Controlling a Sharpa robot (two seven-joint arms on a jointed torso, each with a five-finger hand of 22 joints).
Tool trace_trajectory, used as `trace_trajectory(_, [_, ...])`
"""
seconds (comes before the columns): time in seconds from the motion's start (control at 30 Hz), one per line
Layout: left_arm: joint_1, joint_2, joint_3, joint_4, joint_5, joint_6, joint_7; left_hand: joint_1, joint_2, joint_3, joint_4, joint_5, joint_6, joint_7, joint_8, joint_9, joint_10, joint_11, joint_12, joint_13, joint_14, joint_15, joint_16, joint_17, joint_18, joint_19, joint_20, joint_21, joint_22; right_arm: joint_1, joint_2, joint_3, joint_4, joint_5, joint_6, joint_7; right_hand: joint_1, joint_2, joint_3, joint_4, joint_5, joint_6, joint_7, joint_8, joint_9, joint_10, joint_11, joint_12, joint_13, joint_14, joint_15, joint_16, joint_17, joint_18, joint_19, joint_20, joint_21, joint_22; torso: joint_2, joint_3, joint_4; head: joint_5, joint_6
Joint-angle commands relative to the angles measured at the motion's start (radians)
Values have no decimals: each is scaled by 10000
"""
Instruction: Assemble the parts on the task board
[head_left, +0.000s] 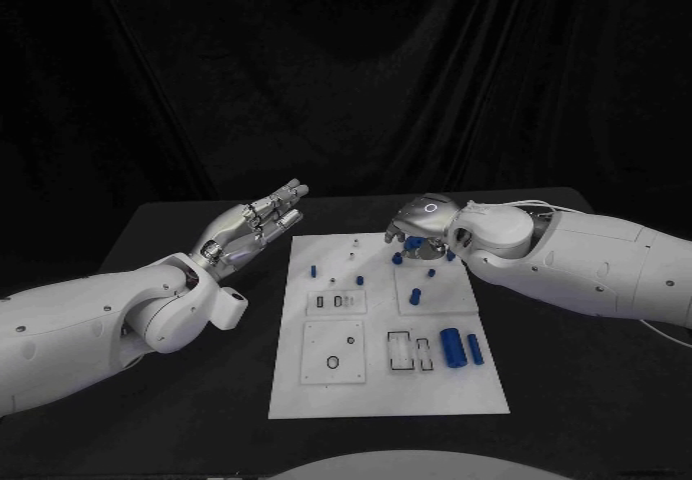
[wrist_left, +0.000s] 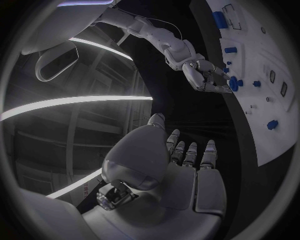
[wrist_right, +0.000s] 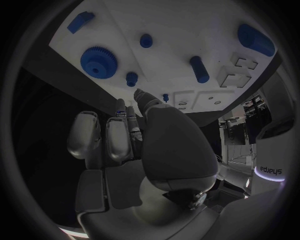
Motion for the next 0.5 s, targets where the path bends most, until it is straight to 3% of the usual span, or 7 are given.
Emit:
trace_trajectory(0.03, [29,32,12,-10,-10,136,127,125,13,55,-6,70,-54,18,-56,0,-20,86,13,-12,14,90,-36,-9,84,-19,87,27,3,-55,50,7,-116,-5,30,112,24,-22,74,6,53,77,16,78,31,88,-11,65,12,214,-31,56,-3,-173,-3,-14,62,17,-18,-15,-34,56,-19])
trace_trajectory(0.13, [29,43,12,-22,-10,154,125,151,9,69,-16,92,-54,25,-56,1,-21,94,13,-12,14,96,-36,-9,85,-18,103,28,3,-97,104,7,-221,44,-8,175,40,-34,204,-36,288,185,26,125,97,119,-15,86,36,213,-34,81,39,-178,-12,-11,90,76,-19,-17,-23,60,-31])
trace_trajectory(0.17, [29,51,12,-28,-10,164,125,162,6,74,-20,102,-61,27,-57,0,-19,98,14,-11,14,98,-36,-9,85,-16,110,31,5,-121,135,7,-283,75,-29,205,31,-70,319,-68,537,218,21,133,142,117,-17,85,48,208,-35,83,38,-177,-30,-11,97,102,-20,-20,-21,58,-36])
trace_trajectory(0.5, [28,83,12,-44,-10,223,115,193,3,93,-28,125,-58,34,-56,2,-18,107,14,-11,14,107,-36,-9,86,-6,135,41,11,-269,346,7,-744,251,-136,387,17,-123,464,-117,710,266,21,145,203,15,-5,35,44,174,-26,38,-45,-167,-72,-9,80,97,-21,-26,-39,84,-18])
